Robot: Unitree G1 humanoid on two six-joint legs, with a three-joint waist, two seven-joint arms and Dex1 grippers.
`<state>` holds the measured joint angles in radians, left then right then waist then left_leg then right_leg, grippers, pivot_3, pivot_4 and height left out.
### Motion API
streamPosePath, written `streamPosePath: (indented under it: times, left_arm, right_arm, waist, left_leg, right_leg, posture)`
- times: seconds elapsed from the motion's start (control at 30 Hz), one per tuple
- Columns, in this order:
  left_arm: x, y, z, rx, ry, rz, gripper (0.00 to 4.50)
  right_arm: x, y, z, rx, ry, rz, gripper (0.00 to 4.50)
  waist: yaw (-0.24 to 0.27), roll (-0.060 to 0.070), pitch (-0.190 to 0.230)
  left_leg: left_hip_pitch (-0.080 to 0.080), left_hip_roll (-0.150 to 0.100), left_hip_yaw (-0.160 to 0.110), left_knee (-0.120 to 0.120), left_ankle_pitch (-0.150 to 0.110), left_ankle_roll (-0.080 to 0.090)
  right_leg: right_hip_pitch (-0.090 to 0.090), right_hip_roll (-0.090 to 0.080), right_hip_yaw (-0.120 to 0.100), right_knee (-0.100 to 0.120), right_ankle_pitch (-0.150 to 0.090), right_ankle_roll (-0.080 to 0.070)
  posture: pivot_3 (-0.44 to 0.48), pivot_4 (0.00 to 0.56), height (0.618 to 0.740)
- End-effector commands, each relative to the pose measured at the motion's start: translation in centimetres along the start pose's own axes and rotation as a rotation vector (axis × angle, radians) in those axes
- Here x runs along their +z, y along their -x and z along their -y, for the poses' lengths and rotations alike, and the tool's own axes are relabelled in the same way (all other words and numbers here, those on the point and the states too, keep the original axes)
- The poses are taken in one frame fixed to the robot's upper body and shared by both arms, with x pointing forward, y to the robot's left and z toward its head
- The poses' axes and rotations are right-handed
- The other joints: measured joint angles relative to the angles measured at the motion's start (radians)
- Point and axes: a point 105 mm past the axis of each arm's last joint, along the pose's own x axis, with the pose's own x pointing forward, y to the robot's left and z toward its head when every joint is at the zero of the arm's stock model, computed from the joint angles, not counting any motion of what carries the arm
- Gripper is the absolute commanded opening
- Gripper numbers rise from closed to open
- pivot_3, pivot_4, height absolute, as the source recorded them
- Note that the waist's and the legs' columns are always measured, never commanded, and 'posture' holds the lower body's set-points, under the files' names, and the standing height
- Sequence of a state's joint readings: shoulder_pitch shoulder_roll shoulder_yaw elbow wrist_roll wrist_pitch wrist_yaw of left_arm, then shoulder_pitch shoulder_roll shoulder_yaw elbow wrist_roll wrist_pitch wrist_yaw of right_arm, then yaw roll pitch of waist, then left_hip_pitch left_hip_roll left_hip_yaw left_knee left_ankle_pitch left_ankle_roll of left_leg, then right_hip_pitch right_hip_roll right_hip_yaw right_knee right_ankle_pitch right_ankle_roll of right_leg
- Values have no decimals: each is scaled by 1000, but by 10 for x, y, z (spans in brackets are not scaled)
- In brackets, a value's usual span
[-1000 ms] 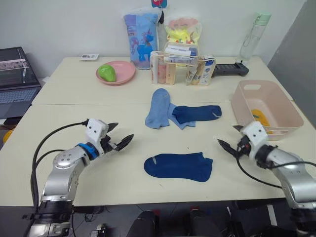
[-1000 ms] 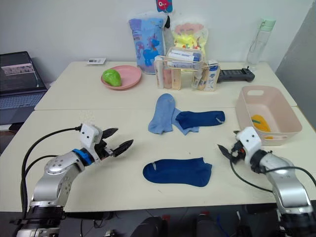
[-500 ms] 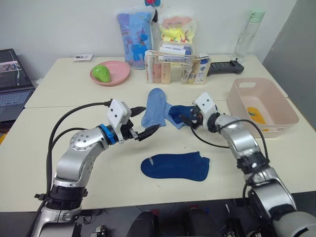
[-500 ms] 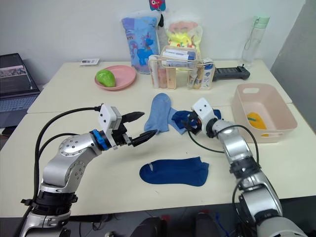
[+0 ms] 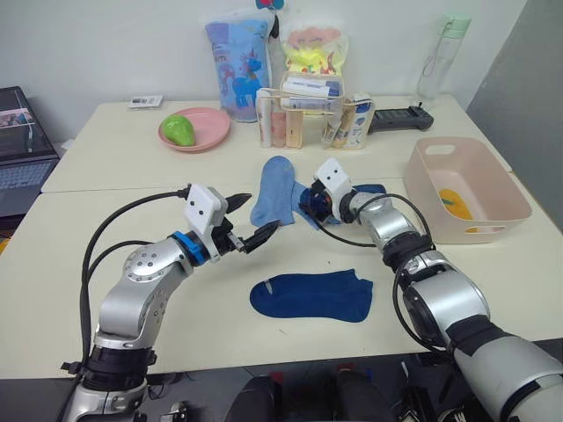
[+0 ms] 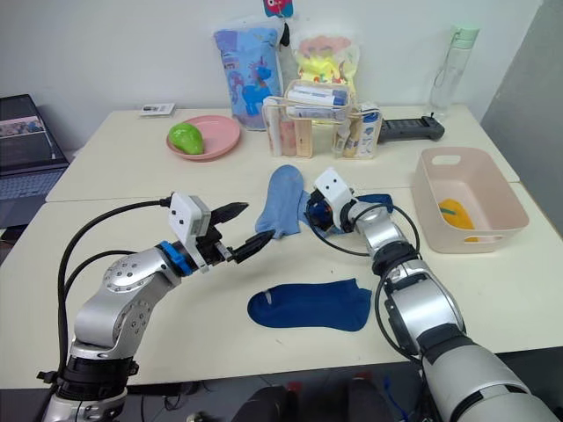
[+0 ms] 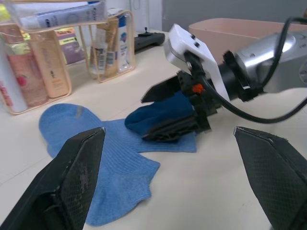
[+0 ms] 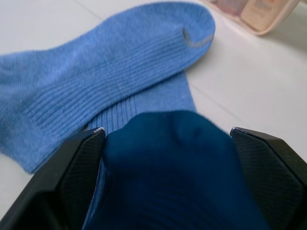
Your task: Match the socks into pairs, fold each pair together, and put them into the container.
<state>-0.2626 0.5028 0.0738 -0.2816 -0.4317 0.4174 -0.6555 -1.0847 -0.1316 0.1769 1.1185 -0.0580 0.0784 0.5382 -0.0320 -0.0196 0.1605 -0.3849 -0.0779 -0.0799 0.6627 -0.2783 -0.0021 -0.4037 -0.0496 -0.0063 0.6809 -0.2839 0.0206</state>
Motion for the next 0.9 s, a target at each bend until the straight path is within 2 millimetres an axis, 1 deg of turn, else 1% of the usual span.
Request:
streamPosePath:
  times: [0.03,0.17,0.2,0.27,0.33,0.43,0.53,0.63,0.67,0.73,0.83,0.9]
  left_arm:
    - [13,4,2,14,-12,42,4500]
    - [14,4,3,16,-18,49,4500]
    - [16,4,2,20,-19,56,4500]
    - [20,3,0,29,-26,73,4500]
    - [23,2,-3,38,-27,85,4500]
    - [23,1,-5,38,-29,83,4500]
    - [22,0,-7,38,-20,80,4500]
    - [21,-1,-8,33,-13,79,4500]
    - [21,-1,-8,32,-9,79,4500]
    - [22,-2,-9,25,2,84,4500]
    - [22,-6,-9,-3,10,80,4500]
    - [21,-8,-6,-29,9,73,4500]
  right_arm:
    - [18,1,4,4,12,48,3220]
    - [19,1,5,-1,3,57,1721]
    - [19,2,5,1,-6,67,1444]
    - [21,4,6,11,-12,90,683]
    - [23,8,8,26,-7,107,25]
    - [30,17,3,101,36,148,25]
    - [34,40,-20,261,149,198,25]
    - [26,68,-41,374,252,215,25]
    - [24,74,-44,390,270,215,25]
    - [17,91,-58,456,300,229,25]
    - [-2,118,-84,599,387,212,25]
    - [-4,134,-99,684,412,233,25]
  waist:
    - [0,0,0]
    - [0,0,0]
    - [0,0,0]
    - [0,0,0]
    - [0,0,0]
    - [0,0,0]
    - [2,0,0]
    - [4,0,0]
    - [3,0,0]
    - [4,0,0]
    - [6,0,0]
    - [7,0,0]
  left_leg:
    - [0,0,0,0,0,0]
    - [0,0,0,0,0,0]
    - [0,0,0,0,0,0]
    - [0,0,0,0,0,0]
    - [0,0,0,0,0,0]
    - [0,0,0,0,0,0]
    - [-1,0,0,0,0,0]
    - [-2,0,-1,0,0,0]
    - [-2,0,-1,0,0,0]
    - [-2,0,-1,1,0,0]
    - [-2,0,-1,1,0,0]
    - [-2,0,-1,1,0,0]
  right_leg:
    - [0,0,0,0,0,0]
    - [0,0,0,0,0,0]
    - [0,0,0,0,0,0]
    - [0,0,0,0,0,0]
    - [0,0,0,0,0,0]
    - [0,0,0,0,0,0]
    - [-1,0,0,0,0,0]
    - [-1,0,-1,-1,0,0]
    - [-1,0,-1,0,0,0]
    - [-1,0,-1,0,0,0]
    - [-1,0,-1,0,0,0]
    - [0,0,-2,0,0,0]
  posture:
    - [0,150,740]
    - [0,150,740]
    - [0,150,740]
    - [0,150,740]
    - [0,150,740]
    - [0,150,740]
    - [0,150,740]
    - [0,150,740]
    - [0,150,740]
    - [0,150,740]
    - [0,150,740]
    - [0,150,740]
